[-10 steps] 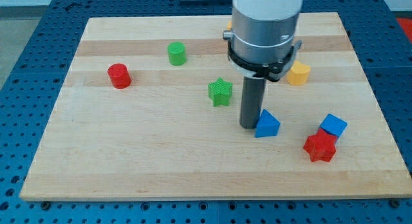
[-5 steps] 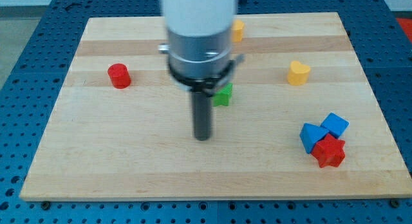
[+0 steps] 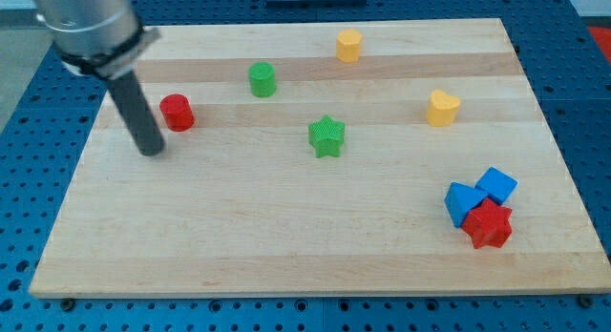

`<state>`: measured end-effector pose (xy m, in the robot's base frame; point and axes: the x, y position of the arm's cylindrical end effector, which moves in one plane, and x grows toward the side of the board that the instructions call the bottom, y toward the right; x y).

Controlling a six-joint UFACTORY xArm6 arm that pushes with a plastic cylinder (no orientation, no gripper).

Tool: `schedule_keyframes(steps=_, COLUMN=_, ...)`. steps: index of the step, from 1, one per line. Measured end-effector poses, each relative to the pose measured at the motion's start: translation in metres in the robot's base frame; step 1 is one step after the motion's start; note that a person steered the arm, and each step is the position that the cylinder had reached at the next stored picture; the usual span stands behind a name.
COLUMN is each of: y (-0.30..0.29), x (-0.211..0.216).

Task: Push the red circle closer to the blue triangle

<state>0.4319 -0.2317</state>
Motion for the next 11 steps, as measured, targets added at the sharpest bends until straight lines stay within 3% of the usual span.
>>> schedule_keyframes(steps=4, y=0.013, x=-0.088)
schedule_keyframes(steps=5, y=0.030, x=-0.058)
schedule_keyframes(steps=7, y=0.061, x=0.047)
schedule_keyframes(steps=8, y=0.104, x=0.063)
schedule_keyframes(steps=11, y=0.139, x=0.017)
